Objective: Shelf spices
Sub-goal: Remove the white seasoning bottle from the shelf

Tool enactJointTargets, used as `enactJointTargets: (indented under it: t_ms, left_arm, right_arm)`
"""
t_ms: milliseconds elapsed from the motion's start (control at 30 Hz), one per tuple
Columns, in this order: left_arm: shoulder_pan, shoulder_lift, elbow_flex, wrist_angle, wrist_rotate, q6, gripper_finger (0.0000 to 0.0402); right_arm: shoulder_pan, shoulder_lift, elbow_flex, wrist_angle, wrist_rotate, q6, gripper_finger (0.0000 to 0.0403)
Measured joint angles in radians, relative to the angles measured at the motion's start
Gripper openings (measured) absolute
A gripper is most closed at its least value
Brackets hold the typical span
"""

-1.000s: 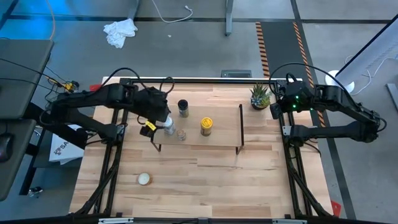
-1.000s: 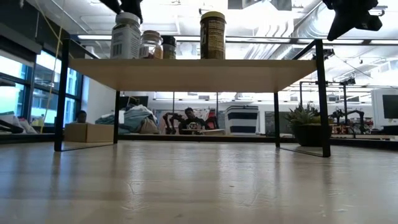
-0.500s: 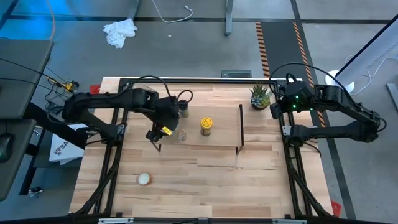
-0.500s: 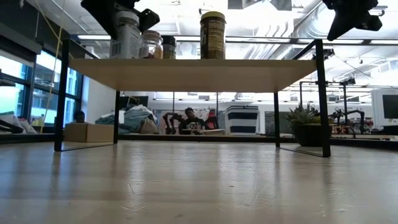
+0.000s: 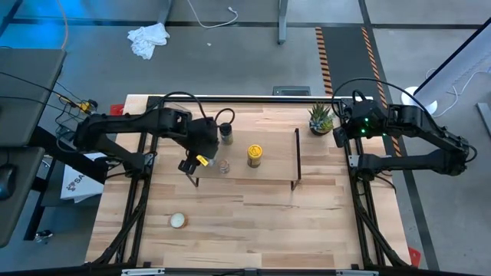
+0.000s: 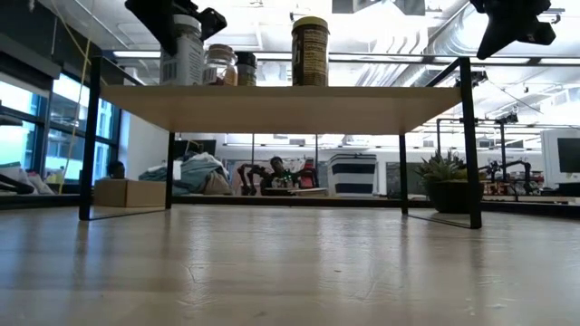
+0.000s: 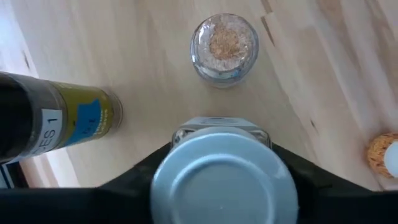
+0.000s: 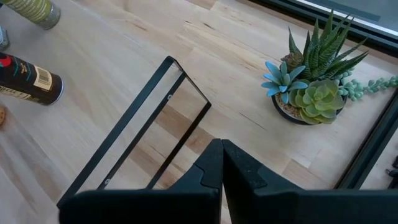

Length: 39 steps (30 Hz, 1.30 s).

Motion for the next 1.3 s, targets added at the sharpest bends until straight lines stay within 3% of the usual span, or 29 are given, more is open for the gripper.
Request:
enactJointTargets:
  t_ms: [200, 400, 500, 633, 733, 833, 1100, 1300]
  left_arm:
    - [0.0, -0.043, 0.028, -0.057, -0.042, -0.148, 0.0189]
    - [-0.048, -0.223, 0.102, -0.128, -0.004, -0.447, 0.0189]
    - [-0.15, -0.289, 0.105, -0.2, 0.028, -0.579, 0.0189]
    - [-0.371, -0.287, 0.081, -0.378, 0.038, -0.678, 0.0189]
    - [-0.51, -0.292, -0.007, -0.297, 0.015, -0.687, 0.0189]
    - [-0.576, -0.304, -0.142, -0.277, -0.044, -0.751, 0.0189]
    - [-0.591, -0.411, -0.539, 0.143, -0.07, -1.068, 0.0189]
    - [-0.59, -0.41, -0.717, 0.196, -0.167, -1.211, 0.0189]
  right_arm:
    - [0.0, 0.0, 0.0, 0.0, 0.0, 0.001, 0.0]
    - [0.0, 0.0, 0.0, 0.0, 0.018, 0.004, 0.0]
    - [0.0, 0.0, 0.0, 0.0, 0.022, 0.007, 0.0]
    - [0.0, 0.0, 0.0, 0.0, 0.022, 0.007, 0.0]
    - [0.0, 0.0, 0.0, 0.0, 0.024, 0.007, 0.0]
    - [0.0, 0.0, 0.0, 0.0, 0.024, 0.007, 0.0]
    - [0.0, 0.0, 0.0, 0.0, 0.023, 0.008, 0.0]
    - [0.0, 0.0, 0.0, 0.0, 0.023, 0.008, 0.0]
